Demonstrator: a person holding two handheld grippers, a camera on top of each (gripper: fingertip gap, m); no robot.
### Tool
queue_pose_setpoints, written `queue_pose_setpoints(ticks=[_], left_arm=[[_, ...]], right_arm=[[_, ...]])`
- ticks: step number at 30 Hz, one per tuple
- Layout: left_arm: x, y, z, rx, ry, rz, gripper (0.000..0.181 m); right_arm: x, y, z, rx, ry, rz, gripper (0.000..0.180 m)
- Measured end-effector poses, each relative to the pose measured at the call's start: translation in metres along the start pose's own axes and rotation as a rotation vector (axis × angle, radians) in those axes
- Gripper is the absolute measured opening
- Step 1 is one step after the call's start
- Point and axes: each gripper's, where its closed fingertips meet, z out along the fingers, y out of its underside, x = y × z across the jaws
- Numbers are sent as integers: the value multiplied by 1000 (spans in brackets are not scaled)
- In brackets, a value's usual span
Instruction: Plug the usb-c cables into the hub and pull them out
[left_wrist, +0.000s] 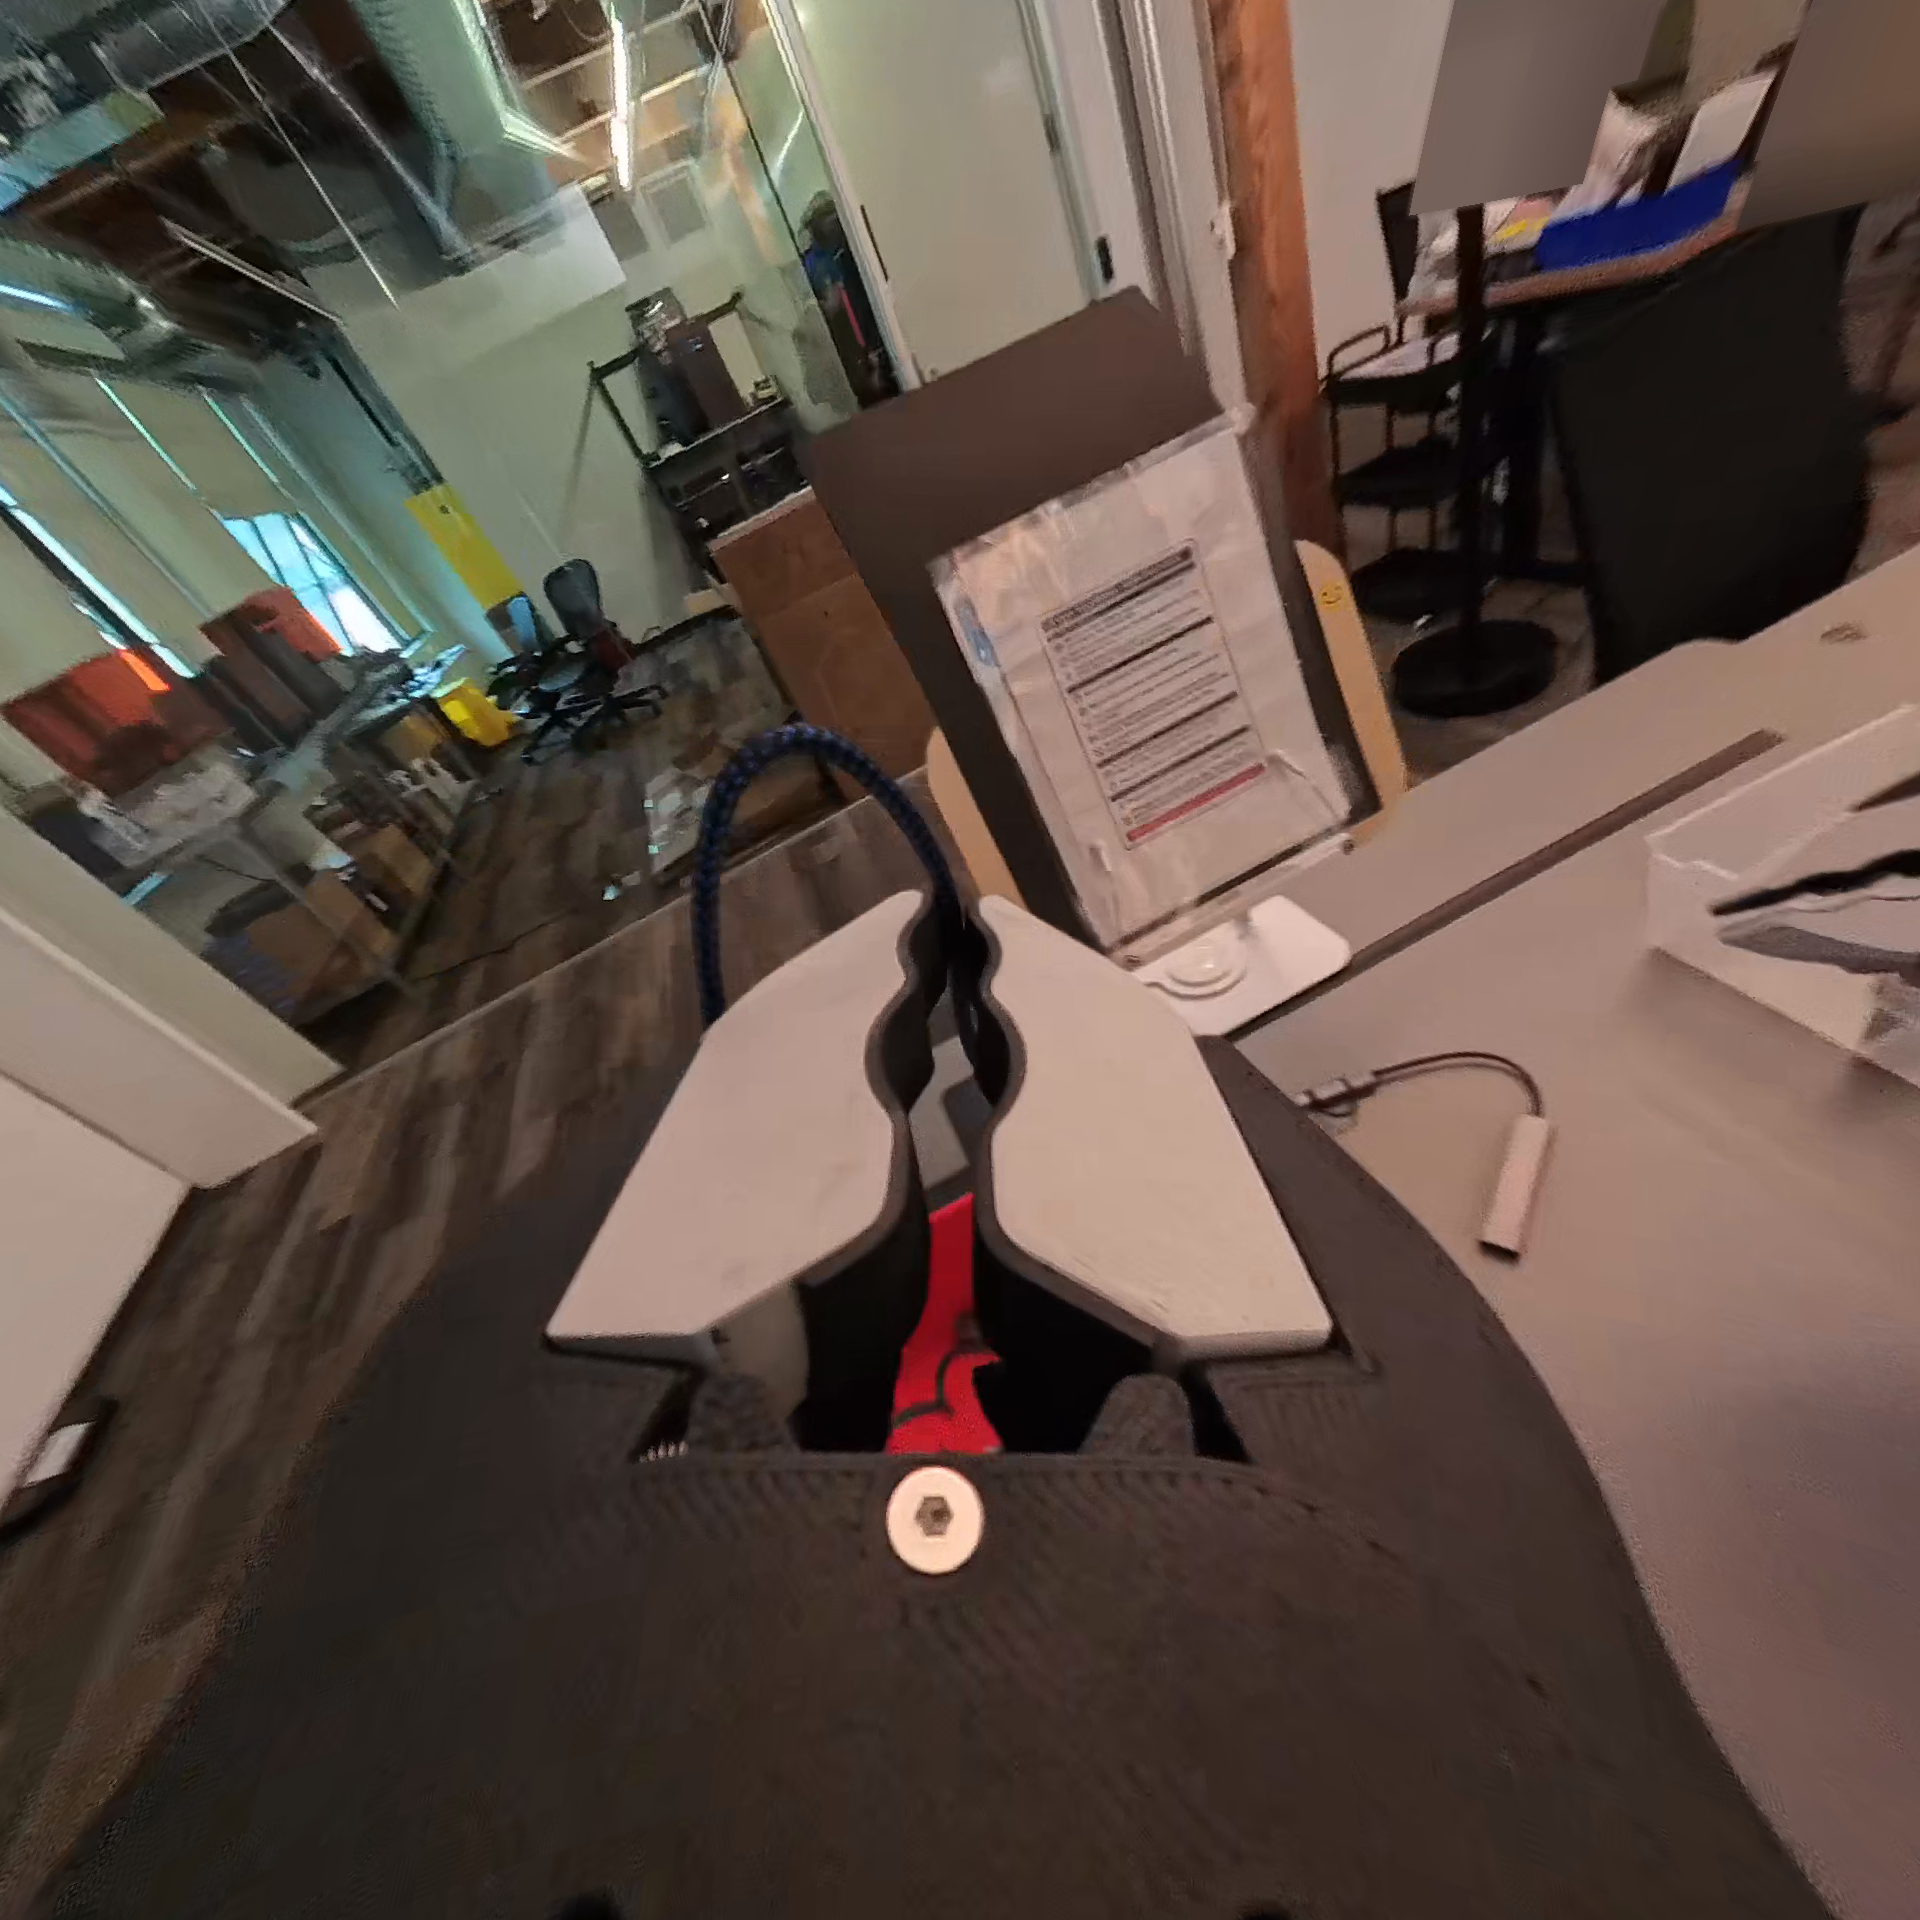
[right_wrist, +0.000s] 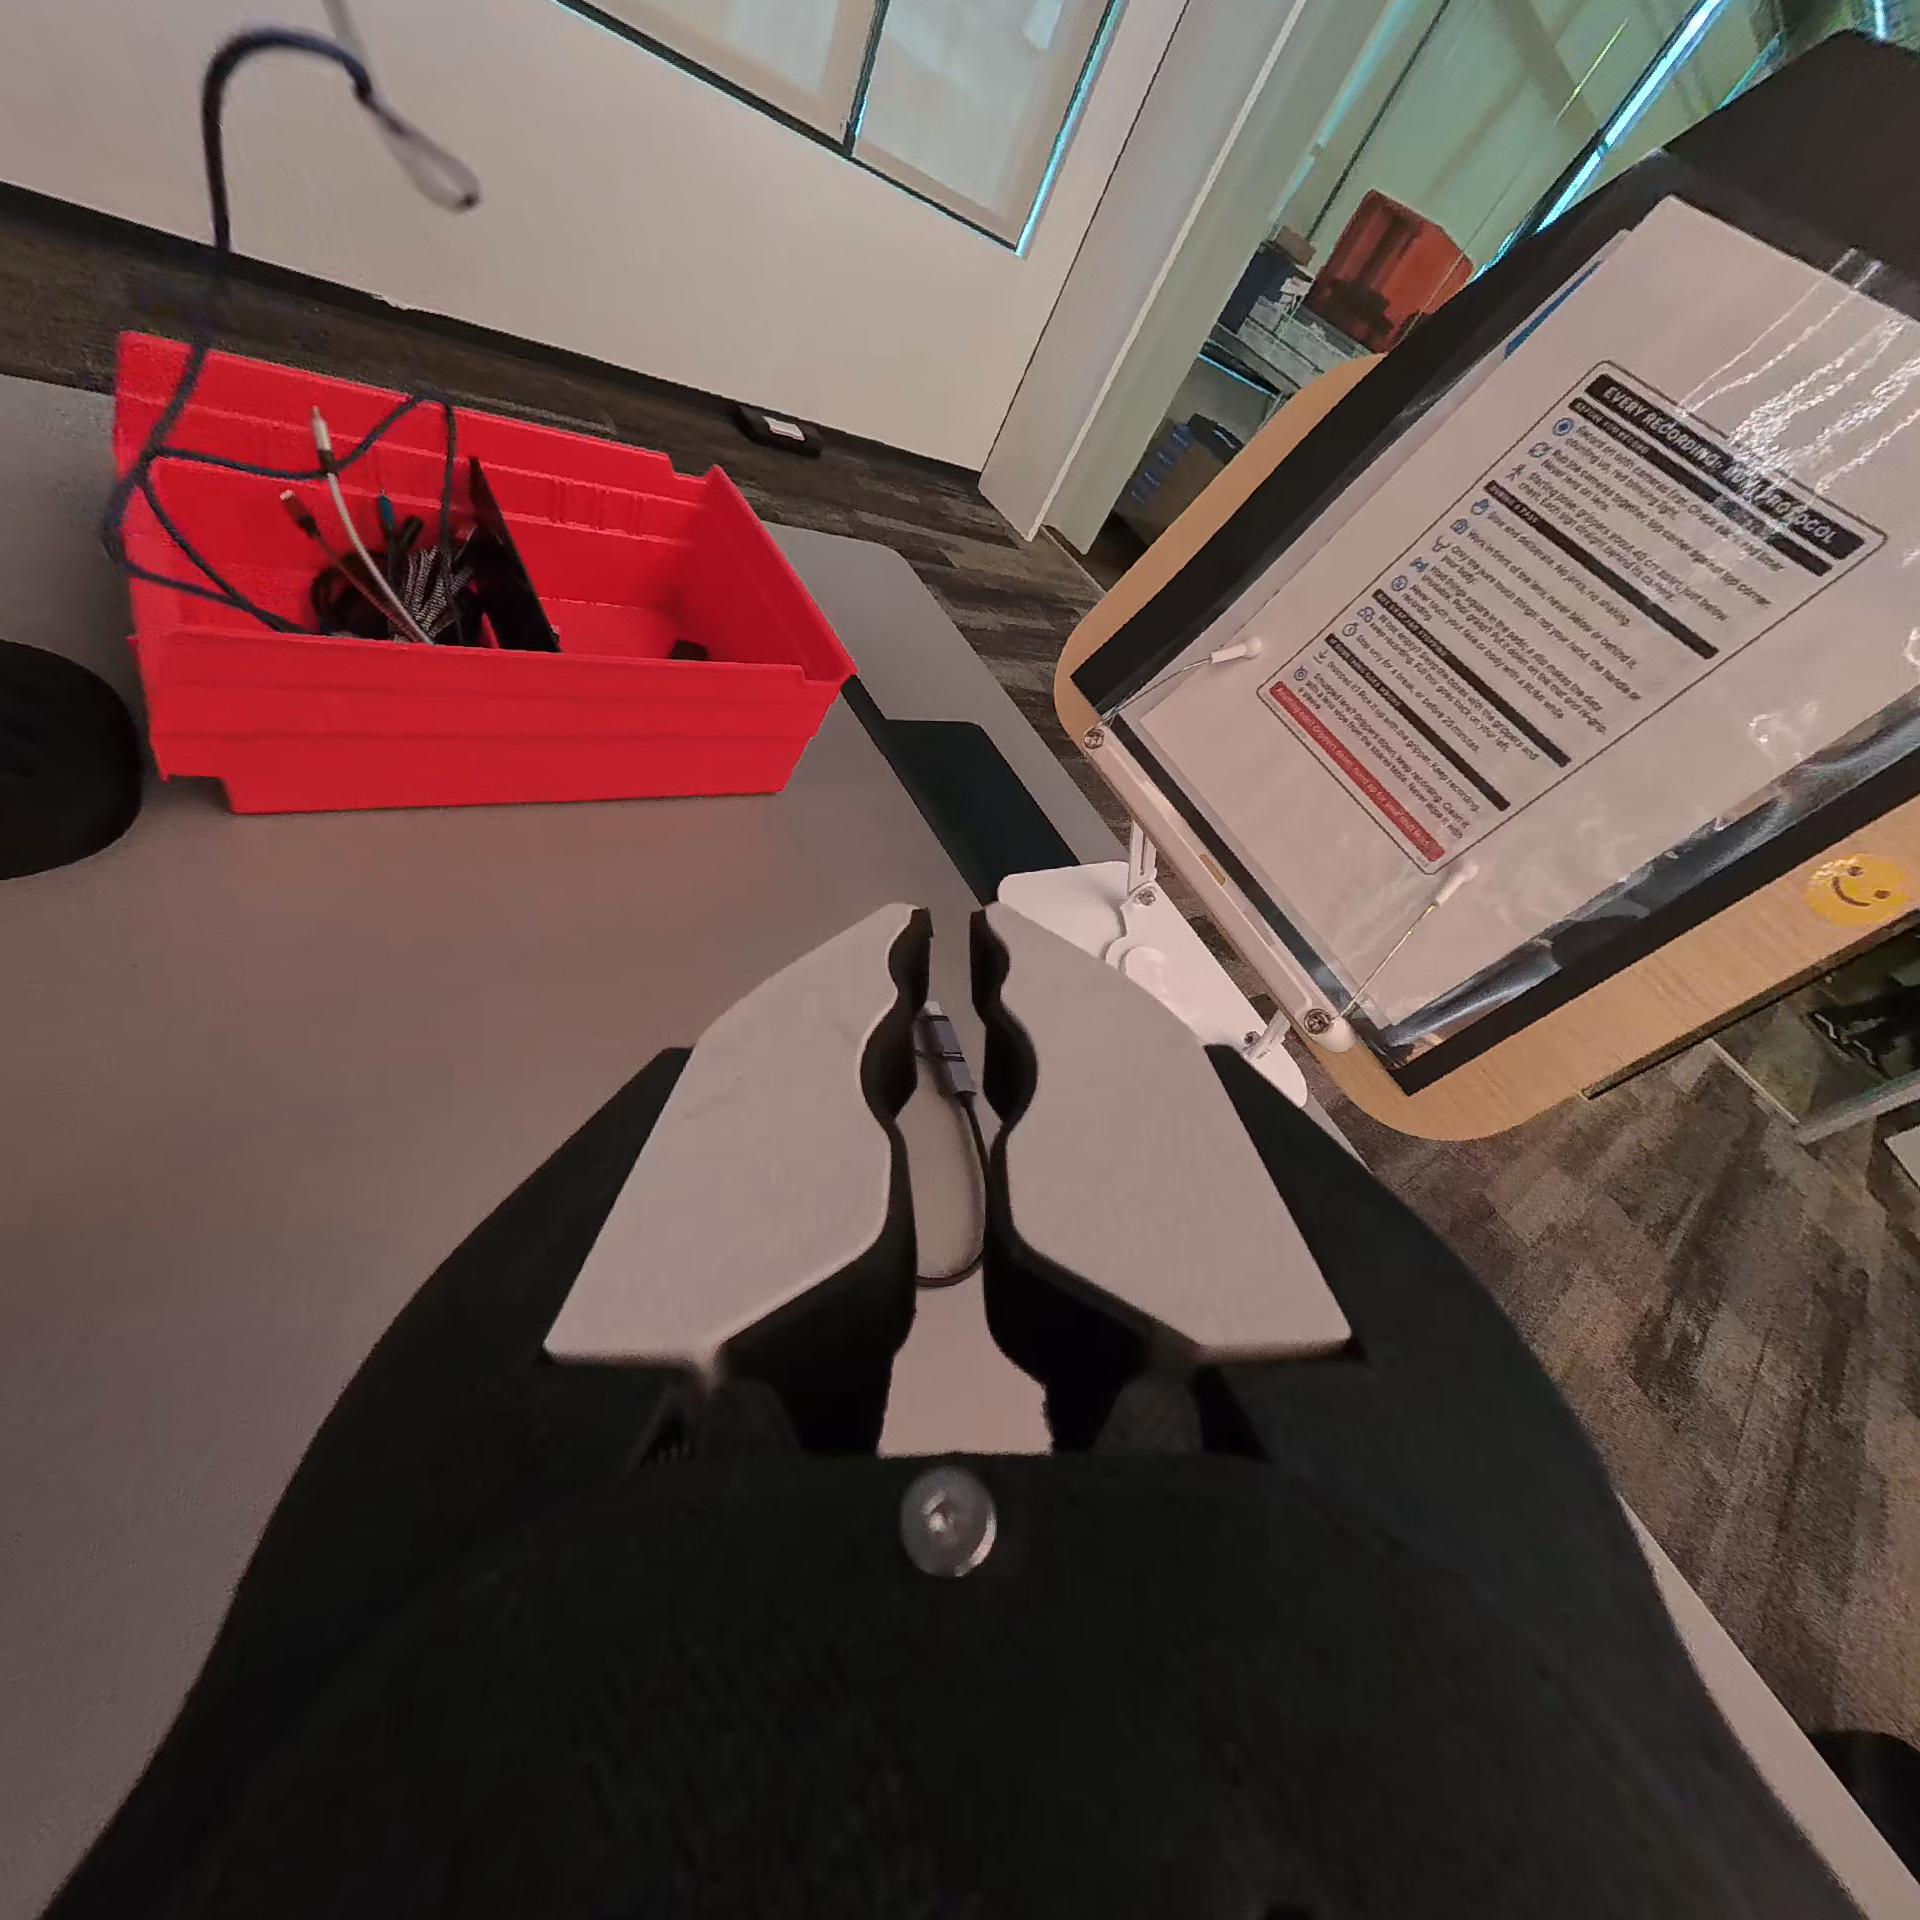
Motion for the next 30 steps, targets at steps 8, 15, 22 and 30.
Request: queue_pose_setpoints(ticks=[8, 15, 22, 30], left_arm=[[-7, -125, 19, -104, -115, 209, 3], [39, -220, 14, -77, -101, 277, 3], [102, -286, 1, -60, -90, 382, 3], [126, -298, -4, -91, -107, 426, 3]], right_arm=[[-13, -7, 3, 41, -75, 38, 13], [-115, -69, 13, 328, -516, 204, 47], [-175, -70, 70, 336, -467, 327, 70], [-193, -44, 152, 255, -302, 254, 51]])
